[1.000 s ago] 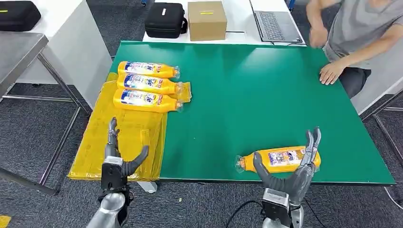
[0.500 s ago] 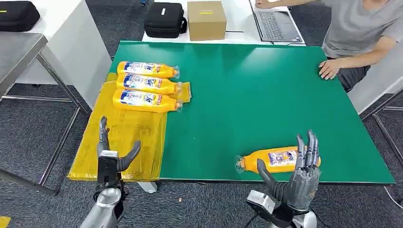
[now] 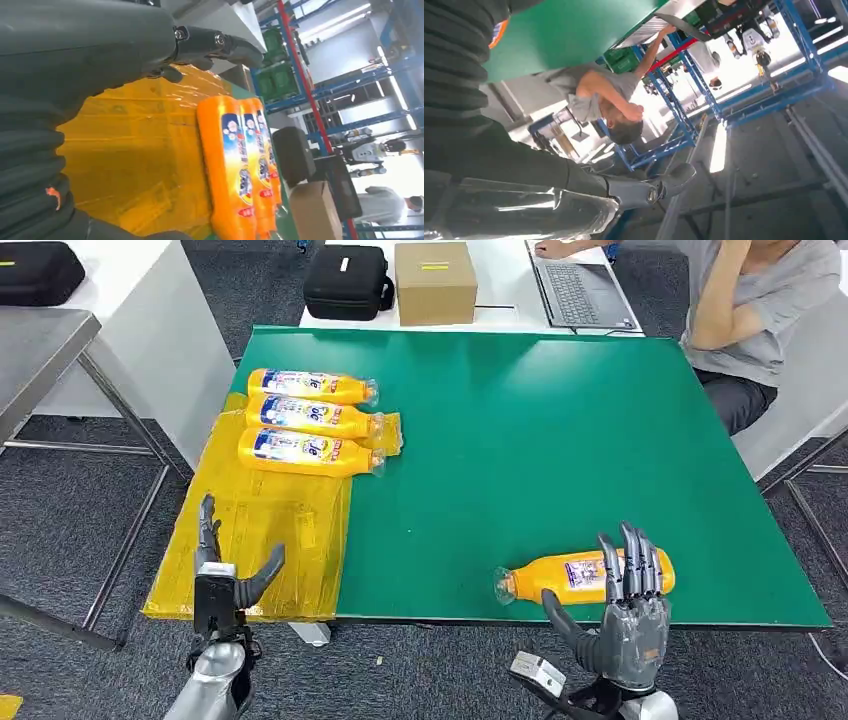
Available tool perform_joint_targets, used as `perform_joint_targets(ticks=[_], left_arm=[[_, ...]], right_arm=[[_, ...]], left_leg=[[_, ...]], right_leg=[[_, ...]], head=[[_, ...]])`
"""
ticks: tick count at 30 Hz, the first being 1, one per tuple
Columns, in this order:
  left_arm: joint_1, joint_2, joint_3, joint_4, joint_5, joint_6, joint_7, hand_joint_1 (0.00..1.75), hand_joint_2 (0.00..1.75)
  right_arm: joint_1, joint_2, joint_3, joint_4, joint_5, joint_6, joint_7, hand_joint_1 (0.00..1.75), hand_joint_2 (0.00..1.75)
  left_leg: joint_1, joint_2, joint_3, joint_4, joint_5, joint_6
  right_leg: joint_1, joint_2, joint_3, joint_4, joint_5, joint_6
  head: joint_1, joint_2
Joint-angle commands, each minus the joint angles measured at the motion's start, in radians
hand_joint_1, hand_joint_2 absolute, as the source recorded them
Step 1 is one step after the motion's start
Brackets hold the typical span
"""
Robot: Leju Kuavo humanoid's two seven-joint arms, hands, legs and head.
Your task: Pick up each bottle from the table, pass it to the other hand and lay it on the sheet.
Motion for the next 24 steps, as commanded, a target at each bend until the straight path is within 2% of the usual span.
perform_joint_targets(ticks=[1, 2, 5, 7, 11, 17, 18, 19, 20, 24], left_arm=[[0.002, -0.003, 0.061, -0.045, -0.007, -0.024, 0.002, 0.00, 1.75], [-0.002, -0.004, 0.061, -0.043, -0.007, -0.027, 0.002, 0.00, 1.75], [-0.007, -0.003, 0.066, -0.040, -0.017, -0.032, 0.002, 0.00, 1.75], [-0.003, -0.002, 0.077, -0.041, -0.013, -0.039, 0.002, 0.00, 1.75], [0.005, -0.010, 0.090, -0.055, -0.023, -0.060, 0.002, 0.00, 1.75], [-0.017, -0.021, 0.077, -0.022, -0.037, -0.074, 0.002, 0.00, 1.75], [-0.017, -0.021, 0.074, -0.016, -0.037, -0.076, 0.002, 0.00, 1.75], [-0.016, -0.021, 0.072, -0.013, -0.036, -0.073, 0.002, 0.00, 1.75], [-0.013, -0.021, 0.071, -0.014, -0.034, -0.073, 0.002, 0.00, 1.75], [-0.009, -0.020, 0.066, -0.015, -0.030, -0.076, 0.002, 0.00, 1.75]], right_arm=[[0.052, -0.103, -0.010, -0.028, -0.110, 0.000, 0.013, 0.00, 1.75], [0.055, -0.113, -0.023, -0.016, -0.143, 0.000, -0.001, 0.00, 1.75], [0.083, -0.096, -0.091, -0.004, -0.090, 0.000, -0.001, 0.00, 1.75], [0.087, -0.097, -0.110, 0.017, -0.076, 0.000, -0.001, 0.00, 1.75], [0.054, -0.179, -0.072, 0.093, -0.056, 0.005, 0.111, 0.00, 1.75], [0.042, -0.210, -0.120, 0.120, -0.016, 0.058, 0.189, 0.00, 1.75], [0.043, -0.214, -0.137, 0.127, -0.014, 0.078, 0.187, 0.00, 1.75], [0.044, -0.223, -0.160, 0.139, -0.014, 0.101, 0.183, 0.00, 1.75], [0.043, -0.229, -0.174, 0.151, -0.016, 0.107, 0.178, 0.00, 1.75], [0.038, -0.242, -0.195, 0.174, -0.010, 0.111, 0.166, 0.00, 1.75]], left_leg=[[0.000, -0.001, 0.006, 0.000, -0.003, -0.001], [0.000, 0.000, 0.006, 0.000, -0.003, -0.001], [0.000, -0.001, 0.002, 0.000, -0.001, -0.001], [0.000, -0.001, 0.007, 0.000, -0.004, -0.002], [0.001, 0.001, 0.004, -0.001, -0.002, -0.001], [0.000, 0.000, 0.004, -0.001, -0.002, 0.000], [0.000, 0.000, 0.006, -0.001, -0.003, -0.001], [0.000, 0.000, 0.001, -0.001, 0.000, 0.000], [0.000, 0.000, 0.008, -0.001, -0.003, -0.001], [0.000, 0.000, 0.008, -0.001, -0.003, -0.001]], right_leg=[[0.000, -0.002, 0.006, 0.001, -0.004, -0.001], [0.001, -0.001, 0.006, 0.000, -0.003, -0.001], [0.000, -0.001, 0.003, -0.001, -0.001, -0.001], [0.000, -0.003, 0.007, 0.001, -0.004, -0.002], [0.001, 0.000, 0.005, -0.002, -0.001, -0.001], [0.000, -0.001, 0.004, -0.001, -0.001, 0.000], [0.000, -0.001, 0.007, -0.001, -0.003, -0.001], [0.000, -0.001, 0.002, -0.001, 0.000, 0.000], [0.000, -0.001, 0.008, -0.001, -0.003, -0.001], [0.000, -0.001, 0.008, -0.001, -0.003, -0.001]], head=[[0.000, 0.000], [0.000, 0.000], [0.000, 0.000], [0.000, 0.000], [0.000, 0.000], [0.000, 0.000], [0.000, 0.000], [0.000, 0.000], [0.000, 0.000], [0.000, 0.000]])
